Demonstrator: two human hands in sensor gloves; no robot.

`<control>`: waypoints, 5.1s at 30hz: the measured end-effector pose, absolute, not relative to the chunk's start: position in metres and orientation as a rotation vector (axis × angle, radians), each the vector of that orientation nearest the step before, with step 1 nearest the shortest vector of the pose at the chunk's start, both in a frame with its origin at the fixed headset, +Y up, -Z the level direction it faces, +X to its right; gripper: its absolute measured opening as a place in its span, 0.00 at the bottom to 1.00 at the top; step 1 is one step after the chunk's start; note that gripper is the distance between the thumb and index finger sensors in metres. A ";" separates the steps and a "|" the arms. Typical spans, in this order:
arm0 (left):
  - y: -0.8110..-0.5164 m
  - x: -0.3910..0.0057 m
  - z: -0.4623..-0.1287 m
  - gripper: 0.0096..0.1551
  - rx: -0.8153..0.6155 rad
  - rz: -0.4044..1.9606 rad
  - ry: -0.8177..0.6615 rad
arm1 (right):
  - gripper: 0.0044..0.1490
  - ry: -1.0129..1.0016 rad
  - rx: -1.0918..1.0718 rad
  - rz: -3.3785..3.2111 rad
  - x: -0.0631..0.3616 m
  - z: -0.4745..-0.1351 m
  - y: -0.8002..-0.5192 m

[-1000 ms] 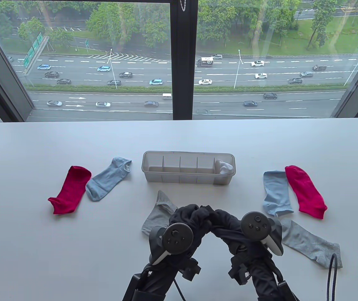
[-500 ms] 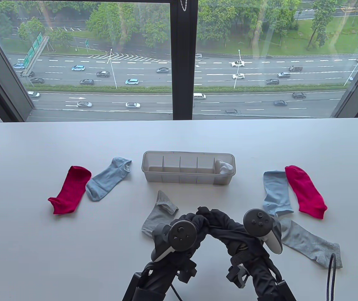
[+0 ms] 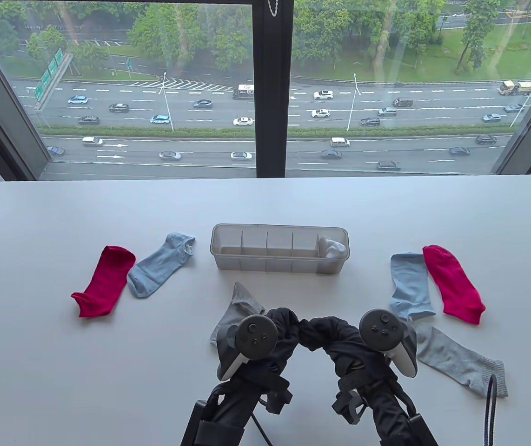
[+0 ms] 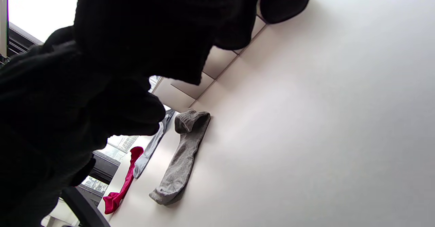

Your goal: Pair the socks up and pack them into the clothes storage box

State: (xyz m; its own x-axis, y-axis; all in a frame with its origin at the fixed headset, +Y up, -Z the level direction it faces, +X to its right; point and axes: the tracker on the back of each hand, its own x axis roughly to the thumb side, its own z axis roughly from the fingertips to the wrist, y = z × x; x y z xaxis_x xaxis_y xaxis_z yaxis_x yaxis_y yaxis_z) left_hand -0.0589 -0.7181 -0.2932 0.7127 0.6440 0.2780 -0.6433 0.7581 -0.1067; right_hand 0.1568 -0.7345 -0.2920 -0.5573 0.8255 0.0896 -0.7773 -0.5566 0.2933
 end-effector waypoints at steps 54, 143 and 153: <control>-0.746 -0.051 -0.295 0.37 -0.448 1.396 -0.305 | 0.29 -0.132 0.256 2.375 0.161 -0.281 -0.718; -0.719 -0.074 -0.298 0.37 -0.249 0.349 -0.277 | 0.36 0.180 0.106 2.040 0.185 -0.295 -0.741; -0.741 -0.100 -0.302 0.48 -0.360 0.082 -0.209 | 0.35 -0.177 -0.181 2.421 0.188 -0.314 -0.687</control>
State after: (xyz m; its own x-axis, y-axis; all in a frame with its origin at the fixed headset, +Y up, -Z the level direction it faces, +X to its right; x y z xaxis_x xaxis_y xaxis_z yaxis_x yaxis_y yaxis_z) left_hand -0.1000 -0.7406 -0.3017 0.9751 0.1169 0.1887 -0.0427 0.9330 -0.3574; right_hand 0.1877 -0.6872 -0.3137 -0.7502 0.6559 -0.0830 -0.6369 -0.7507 -0.1757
